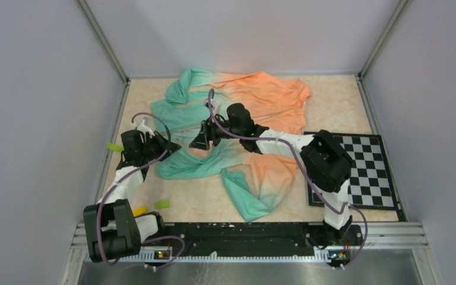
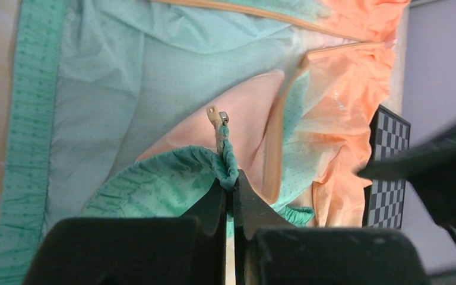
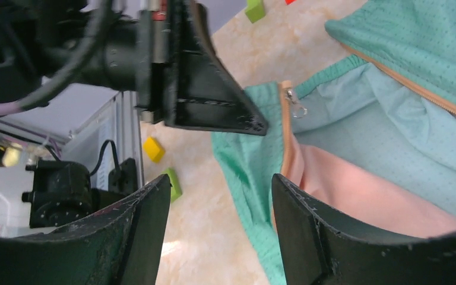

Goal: Zip up the jacket

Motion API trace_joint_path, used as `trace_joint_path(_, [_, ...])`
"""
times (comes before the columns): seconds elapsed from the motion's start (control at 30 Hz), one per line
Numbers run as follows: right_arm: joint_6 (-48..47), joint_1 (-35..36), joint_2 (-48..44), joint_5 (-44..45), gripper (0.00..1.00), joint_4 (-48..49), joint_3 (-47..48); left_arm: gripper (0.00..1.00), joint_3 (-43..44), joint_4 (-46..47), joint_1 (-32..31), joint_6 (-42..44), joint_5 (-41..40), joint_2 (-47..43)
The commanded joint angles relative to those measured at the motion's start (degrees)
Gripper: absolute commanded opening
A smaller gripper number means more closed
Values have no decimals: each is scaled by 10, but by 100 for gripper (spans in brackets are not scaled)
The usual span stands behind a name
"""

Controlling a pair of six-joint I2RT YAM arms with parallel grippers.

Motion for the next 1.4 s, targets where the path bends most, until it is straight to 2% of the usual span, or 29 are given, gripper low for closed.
trace_joint_path(0.0, [83, -17, 76, -73, 62, 130, 27, 0, -14, 67, 4, 3, 36, -37])
trace_joint_path(0.13, [84, -17, 110, -129, 62, 188, 24, 0, -15, 52, 4, 14, 33, -46])
trace_joint_path(0.33, [38, -16, 141, -164, 62, 189, 31, 0, -24, 56, 4, 11, 46, -50])
trace_joint_path(0.77, [79, -16, 231, -190, 57, 230, 111, 0, -31, 53, 4, 17, 57, -69])
trace_joint_path(0.9, [110, -12, 247, -207, 54, 269, 123, 0, -26, 35, 4, 26, 55, -70])
trace_joint_path(0.97, [124, -7, 254, -213, 49, 286, 128, 0, -26, 33, 4, 25, 54, -71])
trace_joint_path(1.2, [131, -8, 244, -199, 11, 280, 127, 0, -15, 14, 4, 23, 42, -62])
trace_joint_path(1.23, [128, -8, 238, -196, 3, 278, 124, 2, -12, 3, 4, 23, 37, -60])
trace_joint_path(1.27, [123, -8, 233, -190, 0, 273, 120, 12, -4, -18, 5, 23, 29, -58])
trace_joint_path(1.33, [103, -8, 222, -180, 0, 262, 110, 38, 19, -80, 7, 27, -2, -60])
trace_joint_path(1.37, [93, -8, 218, -178, 0, 259, 104, 57, 28, -103, 11, 29, -16, -65])
